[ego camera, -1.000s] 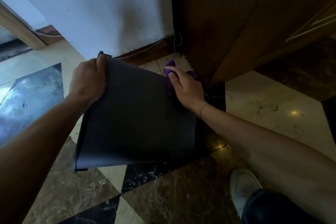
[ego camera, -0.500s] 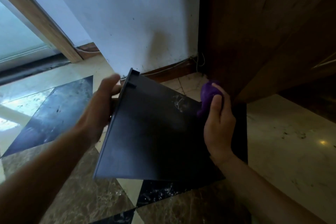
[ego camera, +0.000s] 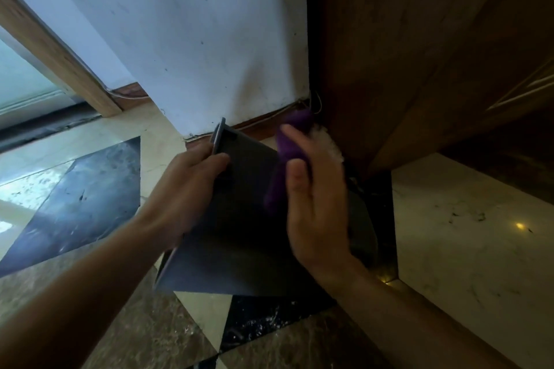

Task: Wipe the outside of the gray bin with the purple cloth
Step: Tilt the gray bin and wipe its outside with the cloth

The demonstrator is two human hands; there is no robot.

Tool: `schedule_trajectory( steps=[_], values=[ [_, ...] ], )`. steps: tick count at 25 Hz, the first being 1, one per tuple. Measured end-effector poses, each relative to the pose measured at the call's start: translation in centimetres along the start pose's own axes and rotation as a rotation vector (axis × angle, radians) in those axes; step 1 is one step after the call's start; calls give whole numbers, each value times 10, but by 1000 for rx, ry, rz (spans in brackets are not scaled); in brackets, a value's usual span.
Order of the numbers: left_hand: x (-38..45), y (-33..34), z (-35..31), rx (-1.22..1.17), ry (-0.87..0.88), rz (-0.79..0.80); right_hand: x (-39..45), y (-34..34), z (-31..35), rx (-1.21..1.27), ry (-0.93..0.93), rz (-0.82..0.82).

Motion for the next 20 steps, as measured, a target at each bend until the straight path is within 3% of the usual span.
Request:
schedule_trajectory(
  steps=[4,7,20],
  values=[
    [-26,3,-6,-114,268,-5,9,60,33,-216,-147,338],
    [-30,0,1,-118,389,-36,2,82,21,-222,-154,499],
    [-3,-32,10,83,415,-110,0,79,-49,-323,-29,559]
  ],
)
Point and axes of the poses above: each hand's wrist, its own x-axis towards the middle knuckle, its own y-axis out of the palm, z = x × y, the point moved 10 cm from there along x, towards the middle knuckle, and after that the axes turned 14 degrees about -y, right-handed, at the moved point
